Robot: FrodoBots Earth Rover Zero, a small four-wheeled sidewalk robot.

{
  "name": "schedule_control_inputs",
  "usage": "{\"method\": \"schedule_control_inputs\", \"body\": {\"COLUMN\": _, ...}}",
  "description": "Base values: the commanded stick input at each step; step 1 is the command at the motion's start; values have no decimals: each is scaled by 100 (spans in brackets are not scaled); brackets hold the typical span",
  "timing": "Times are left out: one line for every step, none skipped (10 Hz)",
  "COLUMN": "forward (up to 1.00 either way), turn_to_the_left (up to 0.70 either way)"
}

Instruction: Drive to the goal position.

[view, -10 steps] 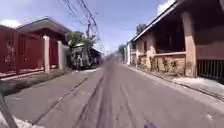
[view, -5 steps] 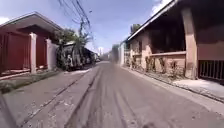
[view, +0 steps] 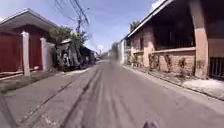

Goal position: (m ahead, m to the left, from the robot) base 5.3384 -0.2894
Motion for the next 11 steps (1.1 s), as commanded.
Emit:
{"method": "schedule_control_inputs", "body": {"forward": 100, "turn_to_the_left": 0}}
{"method": "schedule_control_inputs", "body": {"forward": 100, "turn_to_the_left": 0}}
{"method": "schedule_control_inputs", "body": {"forward": 100, "turn_to_the_left": 0}}
{"method": "schedule_control_inputs", "body": {"forward": 100, "turn_to_the_left": 0}}
{"method": "schedule_control_inputs", "body": {"forward": 100, "turn_to_the_left": 0}}
{"method": "schedule_control_inputs", "body": {"forward": 100, "turn_to_the_left": 0}}
{"method": "schedule_control_inputs", "body": {"forward": 100, "turn_to_the_left": 0}}
{"method": "schedule_control_inputs", "body": {"forward": 100, "turn_to_the_left": 0}}
{"method": "schedule_control_inputs", "body": {"forward": 100, "turn_to_the_left": 0}}
{"method": "schedule_control_inputs", "body": {"forward": 100, "turn_to_the_left": 0}}
{"method": "schedule_control_inputs", "body": {"forward": 100, "turn_to_the_left": 0}}
